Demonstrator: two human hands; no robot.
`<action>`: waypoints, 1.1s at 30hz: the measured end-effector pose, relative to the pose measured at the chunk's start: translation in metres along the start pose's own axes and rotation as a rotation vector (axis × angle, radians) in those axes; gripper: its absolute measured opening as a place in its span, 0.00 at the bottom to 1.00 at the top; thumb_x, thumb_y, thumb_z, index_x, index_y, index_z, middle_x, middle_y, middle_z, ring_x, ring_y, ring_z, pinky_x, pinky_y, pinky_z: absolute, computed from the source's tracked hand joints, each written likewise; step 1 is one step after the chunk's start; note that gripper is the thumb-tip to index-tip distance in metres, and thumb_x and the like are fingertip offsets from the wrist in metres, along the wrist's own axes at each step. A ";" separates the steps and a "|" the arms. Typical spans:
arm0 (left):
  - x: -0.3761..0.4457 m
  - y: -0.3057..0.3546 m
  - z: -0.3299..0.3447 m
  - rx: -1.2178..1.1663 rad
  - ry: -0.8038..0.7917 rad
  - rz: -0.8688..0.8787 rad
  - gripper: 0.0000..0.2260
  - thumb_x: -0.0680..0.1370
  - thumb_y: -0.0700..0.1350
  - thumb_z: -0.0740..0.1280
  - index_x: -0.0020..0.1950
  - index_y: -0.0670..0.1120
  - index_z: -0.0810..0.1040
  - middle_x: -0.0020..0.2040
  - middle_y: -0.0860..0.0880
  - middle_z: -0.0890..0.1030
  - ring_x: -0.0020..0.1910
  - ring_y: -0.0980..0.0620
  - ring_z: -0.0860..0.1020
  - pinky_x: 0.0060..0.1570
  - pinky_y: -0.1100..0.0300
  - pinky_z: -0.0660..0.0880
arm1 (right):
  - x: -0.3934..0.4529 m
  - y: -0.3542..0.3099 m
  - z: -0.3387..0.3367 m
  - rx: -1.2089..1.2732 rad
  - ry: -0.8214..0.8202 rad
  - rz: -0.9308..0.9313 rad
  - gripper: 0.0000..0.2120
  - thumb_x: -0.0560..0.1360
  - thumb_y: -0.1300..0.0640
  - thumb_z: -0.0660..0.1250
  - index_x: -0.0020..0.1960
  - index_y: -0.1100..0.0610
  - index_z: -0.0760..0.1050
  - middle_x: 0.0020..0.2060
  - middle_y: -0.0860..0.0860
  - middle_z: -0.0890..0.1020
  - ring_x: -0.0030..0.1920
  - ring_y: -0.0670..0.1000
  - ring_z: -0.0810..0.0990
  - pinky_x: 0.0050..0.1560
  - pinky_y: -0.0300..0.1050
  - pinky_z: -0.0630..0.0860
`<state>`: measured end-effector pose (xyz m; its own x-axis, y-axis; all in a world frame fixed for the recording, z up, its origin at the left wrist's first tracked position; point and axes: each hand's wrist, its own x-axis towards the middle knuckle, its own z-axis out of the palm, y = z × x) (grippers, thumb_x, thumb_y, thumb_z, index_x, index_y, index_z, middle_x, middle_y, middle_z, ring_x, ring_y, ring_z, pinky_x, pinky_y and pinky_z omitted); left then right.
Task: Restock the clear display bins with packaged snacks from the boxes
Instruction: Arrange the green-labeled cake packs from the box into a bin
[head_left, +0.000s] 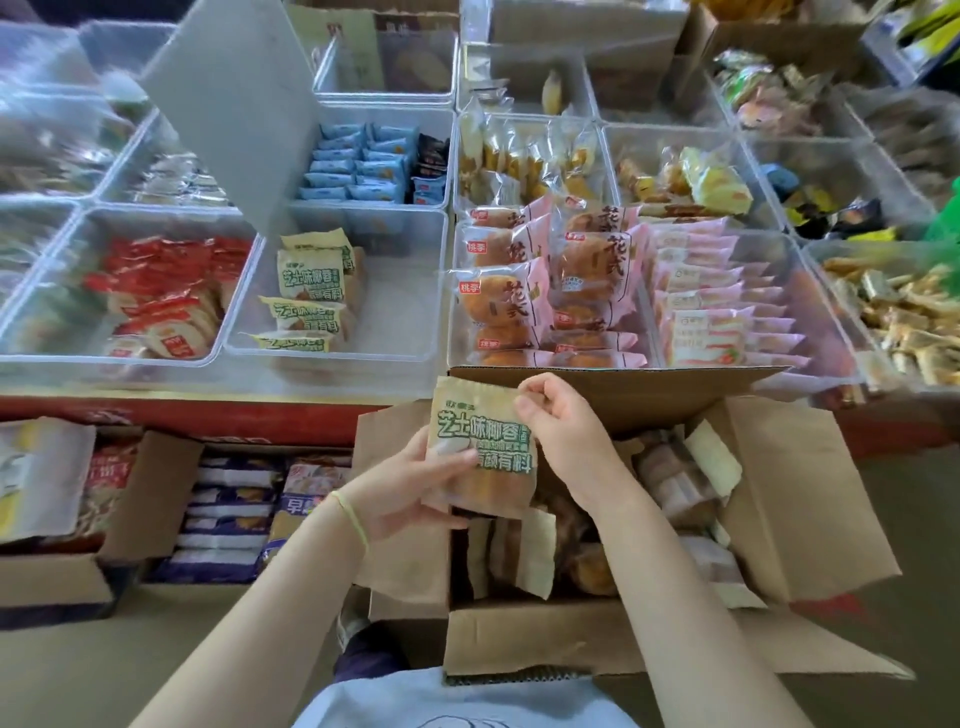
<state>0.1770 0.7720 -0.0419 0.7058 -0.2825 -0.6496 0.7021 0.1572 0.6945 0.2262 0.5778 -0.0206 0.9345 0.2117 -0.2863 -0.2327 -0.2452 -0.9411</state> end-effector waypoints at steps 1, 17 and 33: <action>-0.003 0.004 -0.003 -0.056 -0.018 0.026 0.24 0.75 0.50 0.72 0.69 0.54 0.69 0.63 0.49 0.80 0.58 0.47 0.81 0.49 0.45 0.80 | -0.002 -0.009 0.009 0.040 0.023 -0.003 0.04 0.82 0.55 0.63 0.48 0.50 0.75 0.41 0.50 0.80 0.44 0.48 0.79 0.53 0.57 0.78; -0.055 0.077 -0.133 -0.095 0.079 0.317 0.16 0.76 0.46 0.72 0.63 0.43 0.78 0.57 0.40 0.83 0.52 0.43 0.82 0.55 0.35 0.77 | 0.040 -0.106 0.173 -0.550 0.502 -0.288 0.11 0.74 0.66 0.68 0.51 0.56 0.70 0.45 0.52 0.77 0.47 0.54 0.77 0.45 0.46 0.73; 0.012 0.147 -0.215 -0.006 0.281 0.303 0.15 0.79 0.52 0.64 0.65 0.52 0.73 0.58 0.49 0.77 0.47 0.52 0.77 0.38 0.59 0.72 | 0.131 -0.129 0.236 -1.289 -0.128 -0.160 0.40 0.66 0.38 0.75 0.70 0.52 0.62 0.62 0.51 0.76 0.62 0.56 0.76 0.53 0.49 0.72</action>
<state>0.3085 0.9951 -0.0144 0.8785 0.0472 -0.4754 0.4580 0.1992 0.8663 0.3154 0.8605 0.0208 0.8790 0.3931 -0.2697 0.3686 -0.9192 -0.1386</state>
